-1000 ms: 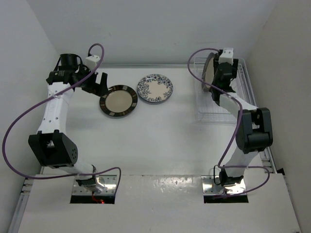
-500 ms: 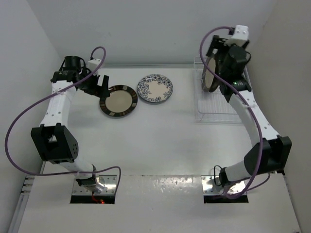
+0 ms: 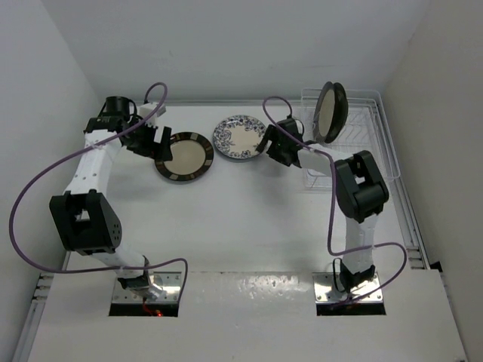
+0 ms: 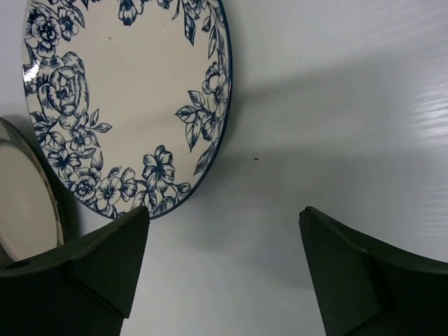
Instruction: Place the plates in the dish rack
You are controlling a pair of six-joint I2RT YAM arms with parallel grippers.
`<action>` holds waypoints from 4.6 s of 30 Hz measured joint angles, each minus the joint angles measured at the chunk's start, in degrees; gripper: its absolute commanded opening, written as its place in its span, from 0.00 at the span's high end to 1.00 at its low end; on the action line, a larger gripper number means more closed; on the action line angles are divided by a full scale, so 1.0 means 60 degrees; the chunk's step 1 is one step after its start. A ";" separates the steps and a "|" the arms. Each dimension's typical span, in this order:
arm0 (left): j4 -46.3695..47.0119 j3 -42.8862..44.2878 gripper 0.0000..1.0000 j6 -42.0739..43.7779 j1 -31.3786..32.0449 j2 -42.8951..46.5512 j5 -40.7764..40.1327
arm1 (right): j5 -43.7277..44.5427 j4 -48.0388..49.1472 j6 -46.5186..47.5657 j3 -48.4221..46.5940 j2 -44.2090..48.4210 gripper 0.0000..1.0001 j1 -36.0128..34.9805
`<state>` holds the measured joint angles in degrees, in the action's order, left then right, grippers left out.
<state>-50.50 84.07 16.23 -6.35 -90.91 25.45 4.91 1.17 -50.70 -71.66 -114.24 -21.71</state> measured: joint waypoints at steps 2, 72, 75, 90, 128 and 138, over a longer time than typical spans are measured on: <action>0.0015 -0.0007 0.00 0.0011 0.0000 0.0087 0.0000 | 0.0055 -0.0022 -0.0448 -0.0222 -0.0313 0.21 -0.0109; 0.0033 0.0226 0.00 0.0036 -0.0288 0.0131 0.0670 | 0.2834 0.1665 0.8298 -0.1588 0.6091 1.00 0.5493; 0.0033 0.0226 0.00 0.0036 -0.0288 0.0131 0.0692 | 0.2390 0.1858 0.8615 -0.1588 0.5810 1.00 0.5803; 0.0029 0.0226 0.00 0.0036 -0.0288 0.0131 0.0244 | 0.1588 0.2240 1.0510 -0.1031 0.3257 1.00 0.5457; 0.0025 0.0146 0.00 0.0036 -0.0288 0.0127 -0.0073 | 0.3129 0.5785 1.2542 0.0073 0.0838 0.83 0.3344; 0.0029 0.0146 0.00 0.0036 -0.0288 0.0095 -0.0066 | 0.3526 0.6510 1.2411 0.0076 0.0998 0.58 0.3370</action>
<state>-50.33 84.95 16.45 -8.08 -90.35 25.06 26.06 40.23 23.77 -71.20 -108.25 -1.50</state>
